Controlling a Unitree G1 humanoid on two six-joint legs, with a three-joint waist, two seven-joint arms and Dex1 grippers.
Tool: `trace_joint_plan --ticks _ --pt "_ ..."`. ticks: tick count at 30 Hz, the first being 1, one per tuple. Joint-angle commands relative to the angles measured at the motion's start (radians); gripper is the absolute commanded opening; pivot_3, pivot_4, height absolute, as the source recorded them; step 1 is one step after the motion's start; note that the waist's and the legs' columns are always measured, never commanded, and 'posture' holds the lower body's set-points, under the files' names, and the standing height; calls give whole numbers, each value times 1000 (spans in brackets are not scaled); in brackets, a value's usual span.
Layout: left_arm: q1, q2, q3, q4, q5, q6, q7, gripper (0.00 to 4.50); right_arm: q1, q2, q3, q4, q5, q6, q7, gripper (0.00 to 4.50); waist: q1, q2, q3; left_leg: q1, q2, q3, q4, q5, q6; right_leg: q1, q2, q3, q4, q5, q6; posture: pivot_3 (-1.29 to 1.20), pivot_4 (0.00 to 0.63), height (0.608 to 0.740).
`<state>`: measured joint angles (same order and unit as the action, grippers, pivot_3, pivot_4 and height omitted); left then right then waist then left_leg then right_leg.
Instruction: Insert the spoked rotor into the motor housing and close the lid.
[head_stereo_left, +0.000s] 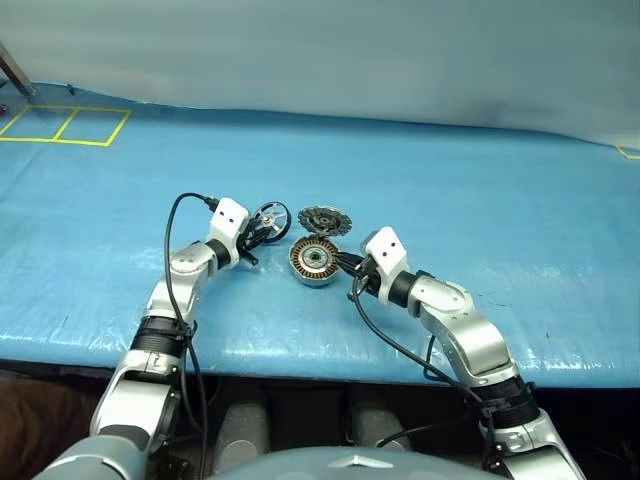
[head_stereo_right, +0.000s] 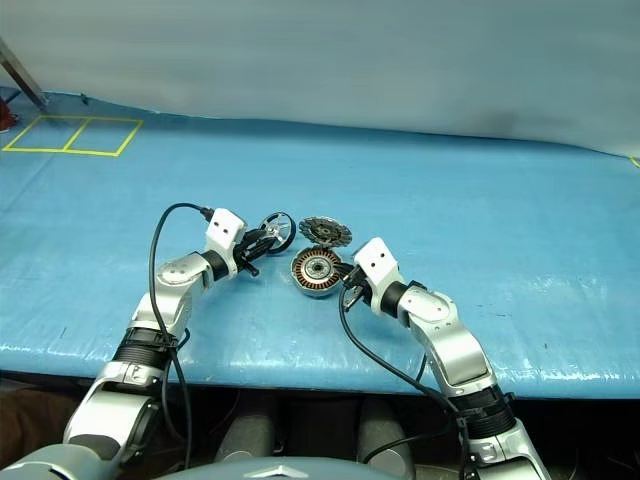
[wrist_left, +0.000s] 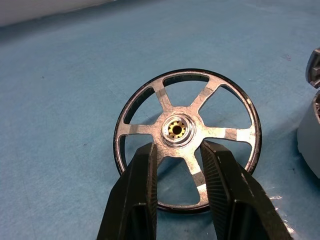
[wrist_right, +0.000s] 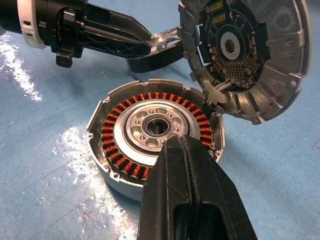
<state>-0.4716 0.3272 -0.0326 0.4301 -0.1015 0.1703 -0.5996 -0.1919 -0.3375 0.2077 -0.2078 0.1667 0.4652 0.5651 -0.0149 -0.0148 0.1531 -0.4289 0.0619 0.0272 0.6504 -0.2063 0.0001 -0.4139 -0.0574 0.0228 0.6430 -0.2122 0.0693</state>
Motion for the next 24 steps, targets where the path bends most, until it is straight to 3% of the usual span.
trace_joint_plan --ticks 1,10,20,24 --pt "43 34 52 -83 -54 5 -33 1024 1 -7 -26 -40 8 -12 -3 0 -4 0 0 0 0 0 0 0 0 0 0 0 0 0 0 0 150 740" --pt "146 123 76 -232 -124 -1 -156 1024 27 -24 -75 -33 15 -17 -10 0 0 0 0 -2 0 0 -2 0 0 -2 0 0 -1 1 -3 0 150 740" --pt "133 86 106 -236 -187 12 -149 1024 35 -24 -79 -39 10 -14 -11 0 4 -1 0 -2 0 0 -1 0 0 -2 0 0 -1 0 -1 0 150 740" --pt "115 78 100 -235 -203 23 -152 1905 38 -27 -79 -39 7 -15 -11 0 4 -1 1 -2 0 0 -1 0 0 -2 0 0 0 0 -1 0 150 740"
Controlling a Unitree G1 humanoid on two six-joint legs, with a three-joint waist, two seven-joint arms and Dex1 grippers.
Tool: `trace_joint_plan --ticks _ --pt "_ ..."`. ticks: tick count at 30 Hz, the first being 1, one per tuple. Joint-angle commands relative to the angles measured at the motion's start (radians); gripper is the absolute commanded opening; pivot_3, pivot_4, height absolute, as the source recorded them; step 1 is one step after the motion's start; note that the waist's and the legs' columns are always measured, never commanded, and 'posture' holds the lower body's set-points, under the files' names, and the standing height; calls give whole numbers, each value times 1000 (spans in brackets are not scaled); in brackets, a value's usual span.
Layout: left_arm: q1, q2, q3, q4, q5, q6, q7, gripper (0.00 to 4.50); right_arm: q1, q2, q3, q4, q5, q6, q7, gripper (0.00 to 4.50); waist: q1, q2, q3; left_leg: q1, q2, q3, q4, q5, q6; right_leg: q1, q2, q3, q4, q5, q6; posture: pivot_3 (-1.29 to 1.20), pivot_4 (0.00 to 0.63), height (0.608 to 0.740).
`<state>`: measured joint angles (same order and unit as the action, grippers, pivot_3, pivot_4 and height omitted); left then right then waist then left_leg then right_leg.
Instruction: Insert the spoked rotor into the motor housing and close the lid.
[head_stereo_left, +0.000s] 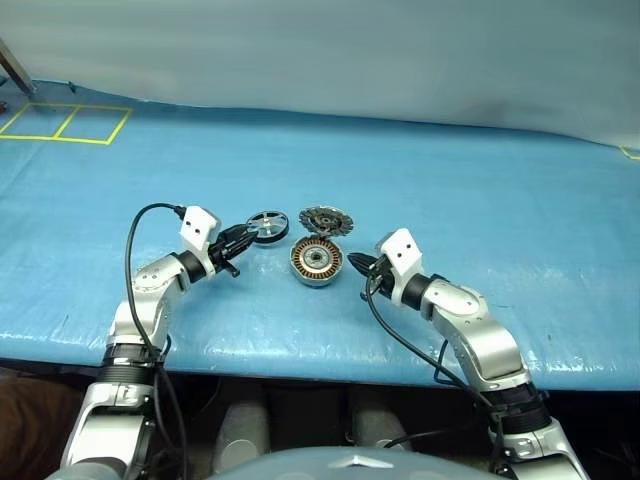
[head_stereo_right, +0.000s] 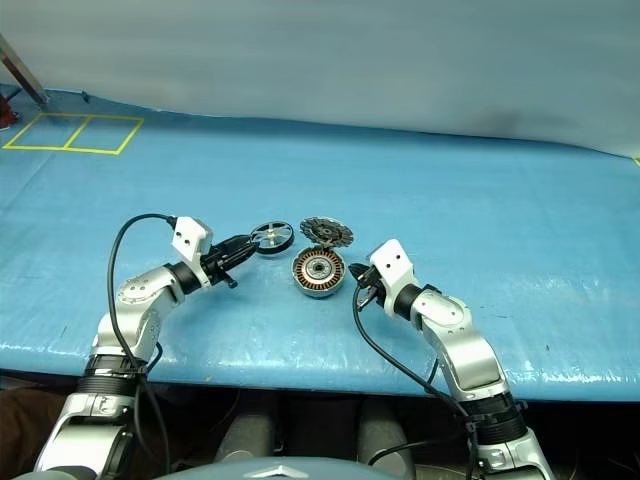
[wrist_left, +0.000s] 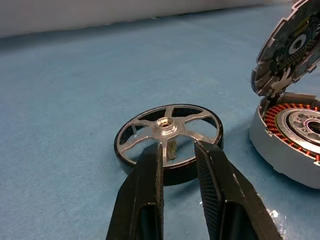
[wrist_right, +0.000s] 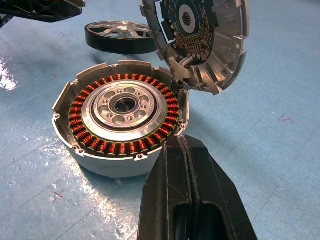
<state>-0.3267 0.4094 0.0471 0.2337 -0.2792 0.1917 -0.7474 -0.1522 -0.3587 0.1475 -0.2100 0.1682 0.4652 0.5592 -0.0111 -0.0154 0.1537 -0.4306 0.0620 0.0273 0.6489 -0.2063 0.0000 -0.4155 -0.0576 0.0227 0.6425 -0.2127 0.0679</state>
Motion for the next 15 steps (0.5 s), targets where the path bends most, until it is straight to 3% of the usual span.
trace_joint_plan --ticks 1,4,15 --pt "-40 -12 23 -34 -29 12 11 2314 -2 -7 -20 -37 5 -14 -5 0 0 0 0 0 0 0 0 0 0 0 0 0 0 0 0 0 150 740" --pt "-77 -27 20 1 -20 49 52 3217 -1 -9 -19 -38 5 -13 -5 0 1 0 0 0 0 0 0 0 0 0 0 0 0 0 0 0 150 740" --pt "-162 -51 -77 162 42 177 40 3217 8 -5 -11 -40 0 -13 -10 0 -1 0 0 0 0 -1 0 0 0 1 1 0 0 0 2 0 150 740"
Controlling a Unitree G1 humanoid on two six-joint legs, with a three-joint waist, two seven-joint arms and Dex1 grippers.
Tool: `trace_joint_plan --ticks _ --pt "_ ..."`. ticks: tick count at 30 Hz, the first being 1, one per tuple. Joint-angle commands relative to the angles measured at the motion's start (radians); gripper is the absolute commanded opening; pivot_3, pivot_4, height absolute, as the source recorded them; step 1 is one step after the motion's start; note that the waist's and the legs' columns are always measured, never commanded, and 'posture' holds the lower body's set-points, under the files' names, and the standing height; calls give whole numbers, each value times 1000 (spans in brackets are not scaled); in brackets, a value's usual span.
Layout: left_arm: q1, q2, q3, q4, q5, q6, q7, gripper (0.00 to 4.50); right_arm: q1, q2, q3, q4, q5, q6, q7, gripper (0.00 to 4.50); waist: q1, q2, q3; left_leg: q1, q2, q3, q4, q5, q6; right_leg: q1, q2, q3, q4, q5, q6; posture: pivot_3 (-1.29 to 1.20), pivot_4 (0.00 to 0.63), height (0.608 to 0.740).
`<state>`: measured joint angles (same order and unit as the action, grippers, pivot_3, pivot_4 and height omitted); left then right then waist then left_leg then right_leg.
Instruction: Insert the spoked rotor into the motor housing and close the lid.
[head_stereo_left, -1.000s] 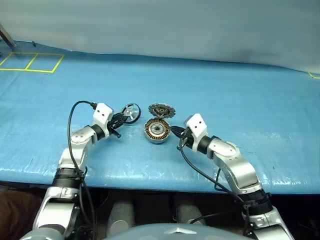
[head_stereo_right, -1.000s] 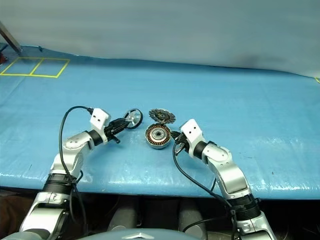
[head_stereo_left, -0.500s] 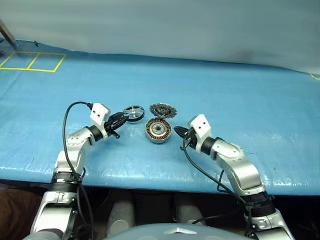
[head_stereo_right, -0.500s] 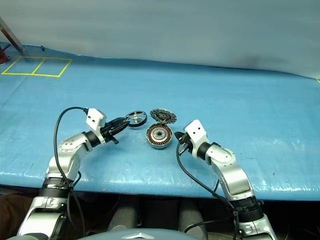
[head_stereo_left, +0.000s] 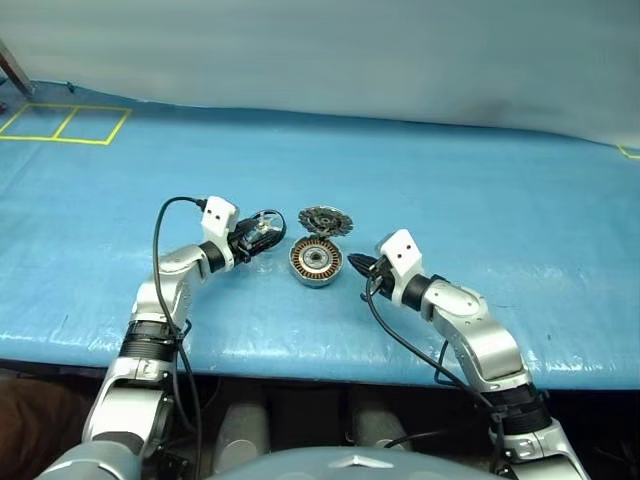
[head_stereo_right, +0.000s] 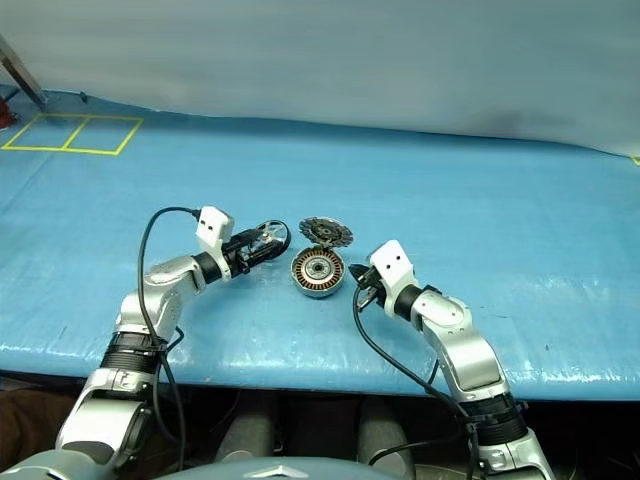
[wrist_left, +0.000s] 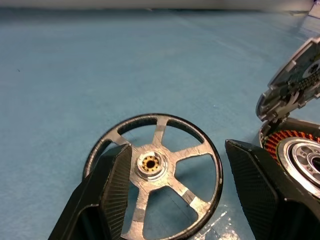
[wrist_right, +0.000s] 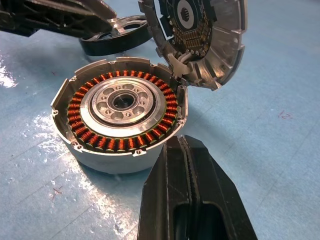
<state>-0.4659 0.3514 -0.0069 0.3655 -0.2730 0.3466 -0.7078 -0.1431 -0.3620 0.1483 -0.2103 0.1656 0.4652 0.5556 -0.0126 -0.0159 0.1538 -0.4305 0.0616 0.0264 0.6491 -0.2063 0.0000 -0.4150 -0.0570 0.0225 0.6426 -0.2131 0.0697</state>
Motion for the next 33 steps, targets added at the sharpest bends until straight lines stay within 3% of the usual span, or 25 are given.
trace_joint_plan --ticks 1,13,33 --pt "-26 8 -29 42 49 16 10 3217 1 -2 -13 -42 3 -13 -8 0 1 0 0 0 0 0 0 0 0 0 0 0 0 0 0 0 150 740" --pt "6 14 28 32 37 34 57 3217 11 -3 -16 -49 5 -6 -22 0 1 0 0 1 0 0 1 0 0 1 0 0 0 0 -1 0 150 740" --pt "-22 49 -110 86 151 45 -35 3217 9 5 -5 -44 -4 -14 -34 0 2 1 -2 2 0 0 1 0 0 2 0 0 0 -1 1 0 150 740"
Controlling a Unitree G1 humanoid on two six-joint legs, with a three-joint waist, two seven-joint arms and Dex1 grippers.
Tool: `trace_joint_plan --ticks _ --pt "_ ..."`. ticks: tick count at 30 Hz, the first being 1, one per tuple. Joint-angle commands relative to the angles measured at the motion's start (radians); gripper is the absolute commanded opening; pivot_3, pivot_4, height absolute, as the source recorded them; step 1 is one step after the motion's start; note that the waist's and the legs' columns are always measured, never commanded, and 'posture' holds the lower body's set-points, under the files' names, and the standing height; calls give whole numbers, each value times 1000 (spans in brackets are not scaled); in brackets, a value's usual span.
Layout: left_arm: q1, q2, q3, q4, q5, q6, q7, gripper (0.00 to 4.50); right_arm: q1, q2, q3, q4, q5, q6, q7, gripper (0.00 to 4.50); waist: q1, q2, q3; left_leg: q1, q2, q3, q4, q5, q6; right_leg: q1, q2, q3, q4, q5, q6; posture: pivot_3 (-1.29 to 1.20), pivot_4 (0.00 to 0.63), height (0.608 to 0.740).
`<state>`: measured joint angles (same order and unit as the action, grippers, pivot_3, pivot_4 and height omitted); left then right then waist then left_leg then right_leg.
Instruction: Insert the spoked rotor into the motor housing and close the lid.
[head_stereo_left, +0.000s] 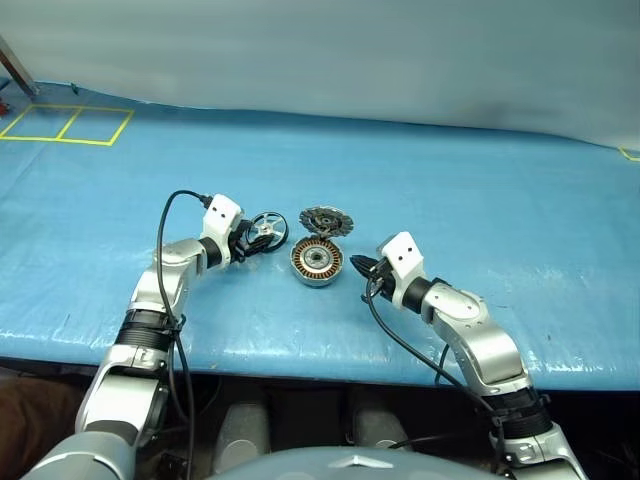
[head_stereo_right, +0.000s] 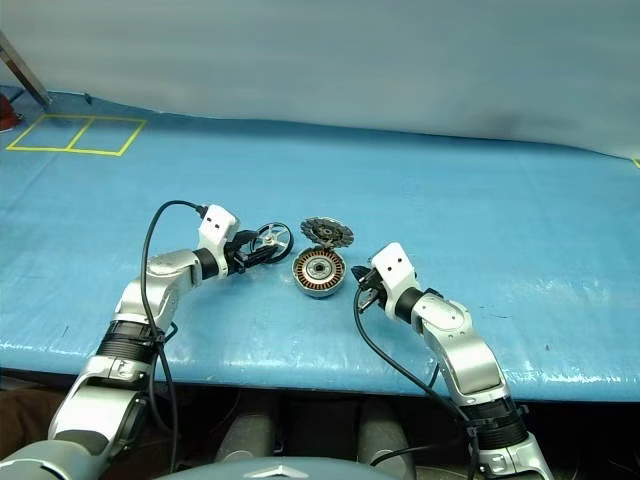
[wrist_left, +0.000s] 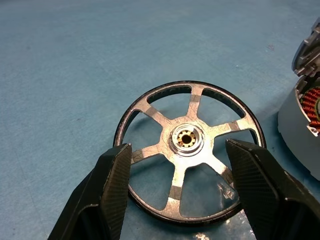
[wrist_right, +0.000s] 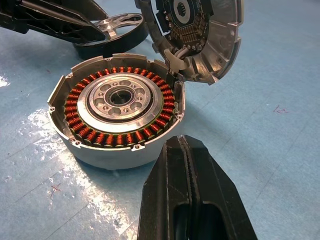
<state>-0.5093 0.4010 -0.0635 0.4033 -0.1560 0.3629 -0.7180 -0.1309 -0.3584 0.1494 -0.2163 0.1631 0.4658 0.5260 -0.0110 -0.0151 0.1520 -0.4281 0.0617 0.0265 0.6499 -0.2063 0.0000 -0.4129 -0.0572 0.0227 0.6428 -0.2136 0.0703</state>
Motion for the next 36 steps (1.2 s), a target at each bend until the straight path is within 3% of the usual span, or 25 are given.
trace_joint_plan --ticks 1,6,8,12,28,32,36 --pt "18 -2 -53 52 37 28 -24 3217 -3 1 -5 -38 -3 -15 -5 0 1 0 0 0 0 0 0 0 0 0 0 0 0 0 0 0 150 740" --pt "13 -1 -57 55 48 30 -23 2078 -3 0 -4 -38 -4 -16 -9 0 1 1 -2 0 0 0 0 0 0 0 0 0 0 0 0 0 150 740" --pt "14 1 -55 57 51 25 -23 2078 -3 0 -5 -39 -3 -16 -10 0 1 1 -2 1 0 0 0 0 0 1 0 0 0 0 0 0 150 740" --pt "17 3 -35 62 53 20 -5 1224 -3 -1 -5 -38 -4 -18 -12 0 1 1 -3 2 0 0 1 0 0 2 0 0 0 0 0 0 150 740" --pt "62 8 5 24 36 103 17 1224 -7 -1 -8 -35 -12 -20 -11 0 -6 2 -7 3 0 0 0 0 1 2 0 0 1 0 0 0 150 740" --pt "63 7 14 21 35 94 25 517 -7 1 -10 -37 -14 -20 -11 0 -7 3 -7 4 0 0 0 0 1 2 0 0 1 0 0 0 150 740" --pt "66 13 46 9 21 41 43 517 -4 1 -12 -41 -14 -19 -12 0 -9 3 -7 11 0 0 0 0 0 3 -2 0 0 0 -1 0 150 740"
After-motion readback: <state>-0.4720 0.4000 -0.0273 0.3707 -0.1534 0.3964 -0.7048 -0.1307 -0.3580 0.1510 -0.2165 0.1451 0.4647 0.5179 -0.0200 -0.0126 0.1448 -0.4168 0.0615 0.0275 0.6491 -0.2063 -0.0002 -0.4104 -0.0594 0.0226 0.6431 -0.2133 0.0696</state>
